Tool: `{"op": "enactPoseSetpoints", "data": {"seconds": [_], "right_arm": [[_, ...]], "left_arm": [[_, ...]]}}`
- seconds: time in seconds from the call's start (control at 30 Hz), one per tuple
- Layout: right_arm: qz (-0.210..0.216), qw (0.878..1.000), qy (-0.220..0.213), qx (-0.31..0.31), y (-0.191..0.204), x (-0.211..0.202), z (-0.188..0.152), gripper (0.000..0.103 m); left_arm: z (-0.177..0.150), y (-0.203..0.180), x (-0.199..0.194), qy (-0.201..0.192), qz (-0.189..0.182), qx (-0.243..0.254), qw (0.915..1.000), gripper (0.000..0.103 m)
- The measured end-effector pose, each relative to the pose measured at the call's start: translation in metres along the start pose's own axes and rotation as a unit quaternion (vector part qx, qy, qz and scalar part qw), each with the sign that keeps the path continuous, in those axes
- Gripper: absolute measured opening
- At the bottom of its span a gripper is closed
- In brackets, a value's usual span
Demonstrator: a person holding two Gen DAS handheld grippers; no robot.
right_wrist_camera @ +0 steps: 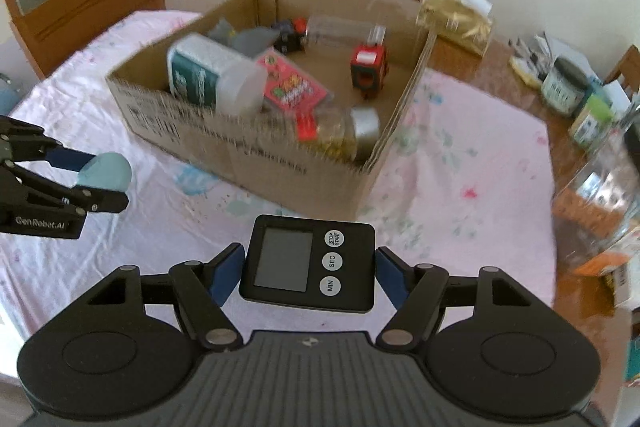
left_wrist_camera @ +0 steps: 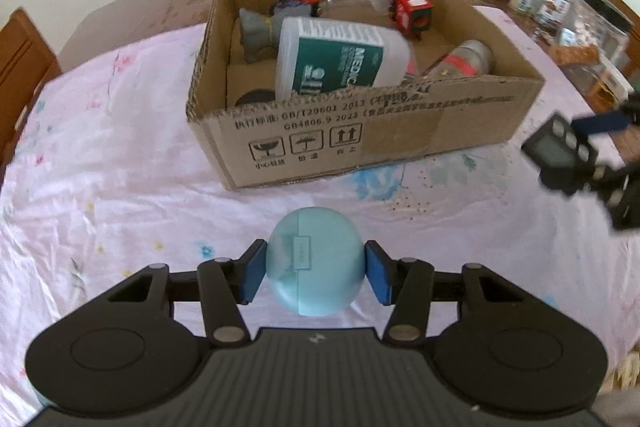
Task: Organize rigid objects
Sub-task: 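Carry the black timer into the box and open the right tool while the left tool lifts the case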
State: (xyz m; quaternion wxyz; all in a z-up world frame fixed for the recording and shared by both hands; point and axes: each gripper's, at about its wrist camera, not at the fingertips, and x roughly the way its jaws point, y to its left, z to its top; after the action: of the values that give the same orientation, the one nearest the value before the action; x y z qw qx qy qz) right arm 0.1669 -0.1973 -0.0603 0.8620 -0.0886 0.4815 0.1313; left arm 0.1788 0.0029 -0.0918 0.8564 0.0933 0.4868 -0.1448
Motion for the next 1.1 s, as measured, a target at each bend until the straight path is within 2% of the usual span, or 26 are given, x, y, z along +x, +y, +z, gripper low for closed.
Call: {"op": "enactPoseSetpoints", "data": {"seconds": [0.17,0.3,0.53,0.63,0.7,0.73,0.8,1.1], "right_arm": [[0.003,0.999,-0.043,-0.014,-0.01,-0.026,0.032,0.075],[0.007,0.997,-0.075,-0.024,-0.015,-0.02,0.06,0.075],[0.014,0.998,-0.052,-0.025,-0.023,0.034,0.091,0.075],[0.012,0.999,-0.041,-0.023,-0.023,0.051,0.097,0.077],[0.008,0.999,-0.044,-0.013,-0.024,0.053,0.099,0.091],[0.01,0.999,-0.048,-0.009,-0.025,0.05,0.099,0.102],[0.015,0.998,-0.062,0.0,-0.026,0.041,0.098,0.103],[-0.003,0.997,-0.068,0.044,-0.026,0.003,0.075,0.103]], "left_arm": [[0.01,0.006,-0.021,-0.007,-0.015,0.018,0.9997,0.052],[0.018,0.012,-0.038,-0.015,-0.024,0.017,0.9994,0.052],[0.031,0.015,-0.056,-0.034,-0.015,0.014,0.9992,0.052],[0.036,0.015,-0.061,-0.041,-0.01,0.014,0.999,0.052],[0.04,0.014,-0.064,-0.046,-0.007,0.015,0.9988,0.052],[0.041,0.014,-0.065,-0.048,-0.006,0.017,0.9987,0.052],[0.046,0.013,-0.067,-0.051,-0.007,0.019,0.9985,0.052],[0.084,-0.001,-0.064,-0.066,-0.021,0.054,0.9961,0.052]]}}
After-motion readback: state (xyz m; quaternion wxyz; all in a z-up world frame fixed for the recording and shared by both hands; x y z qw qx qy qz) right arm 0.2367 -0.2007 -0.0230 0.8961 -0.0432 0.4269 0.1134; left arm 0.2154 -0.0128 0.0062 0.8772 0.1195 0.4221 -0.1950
